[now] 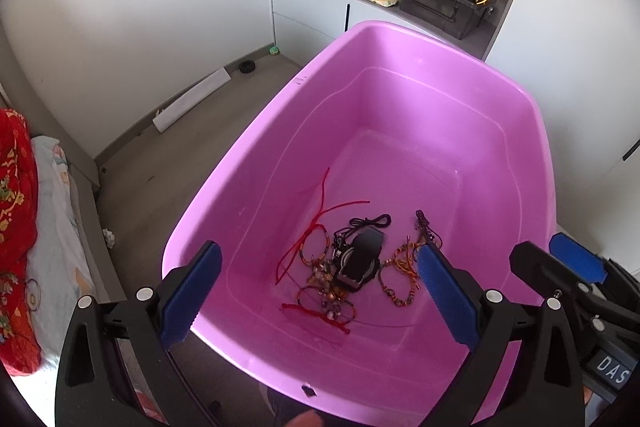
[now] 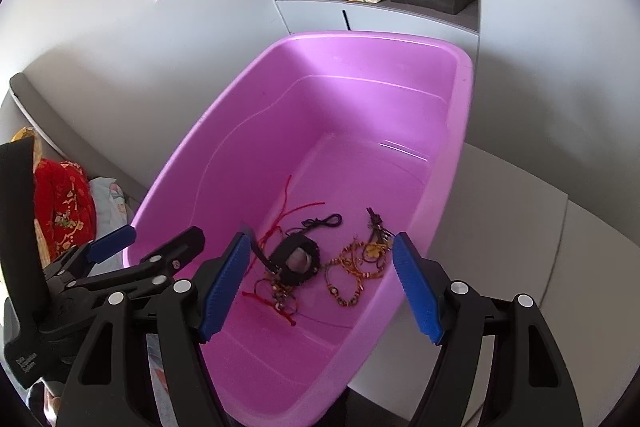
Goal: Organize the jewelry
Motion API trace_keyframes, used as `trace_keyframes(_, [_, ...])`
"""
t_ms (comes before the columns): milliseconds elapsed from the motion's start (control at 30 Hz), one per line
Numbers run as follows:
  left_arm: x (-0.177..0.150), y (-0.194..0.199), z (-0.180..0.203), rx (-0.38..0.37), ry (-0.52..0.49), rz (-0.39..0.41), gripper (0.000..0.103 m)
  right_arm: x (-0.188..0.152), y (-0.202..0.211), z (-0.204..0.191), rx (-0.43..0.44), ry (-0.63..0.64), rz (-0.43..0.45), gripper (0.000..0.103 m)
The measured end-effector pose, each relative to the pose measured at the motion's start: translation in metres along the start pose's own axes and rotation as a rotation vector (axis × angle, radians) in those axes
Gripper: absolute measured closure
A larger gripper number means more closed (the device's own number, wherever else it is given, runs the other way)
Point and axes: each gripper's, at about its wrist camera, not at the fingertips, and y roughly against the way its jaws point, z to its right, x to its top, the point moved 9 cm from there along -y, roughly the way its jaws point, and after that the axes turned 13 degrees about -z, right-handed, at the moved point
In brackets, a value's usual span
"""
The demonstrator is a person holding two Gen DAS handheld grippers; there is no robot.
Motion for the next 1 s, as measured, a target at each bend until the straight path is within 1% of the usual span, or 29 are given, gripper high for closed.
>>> trace_keyframes(333, [-0.004, 0.009, 0.001, 0.022, -0.004, 0.011, 0.007, -0.012, 0.004, 0.007, -0.025, -0.022, -0.013, 0.033])
trace_keyframes(467, [-0.006, 0.012, 0.003, 0.041, -0.013, 0.015, 0.007, -0.013, 0.008, 0.009, -0.040, -0.027, -0.008, 0.033])
trace_keyframes(867, [-0.013, 0.016, 0.011, 0.064, -0.029, 0.017, 0.006, -0.016, 0.013, 0.013, -0.074, -0.040, -0.014, 0.033])
trace_keyframes(1000, [-0.015, 0.018, 0.012, 0.061, -0.030, 0.017, 0.007, -0.016, 0.015, 0.013, -0.087, -0.042, -0.012, 0.033])
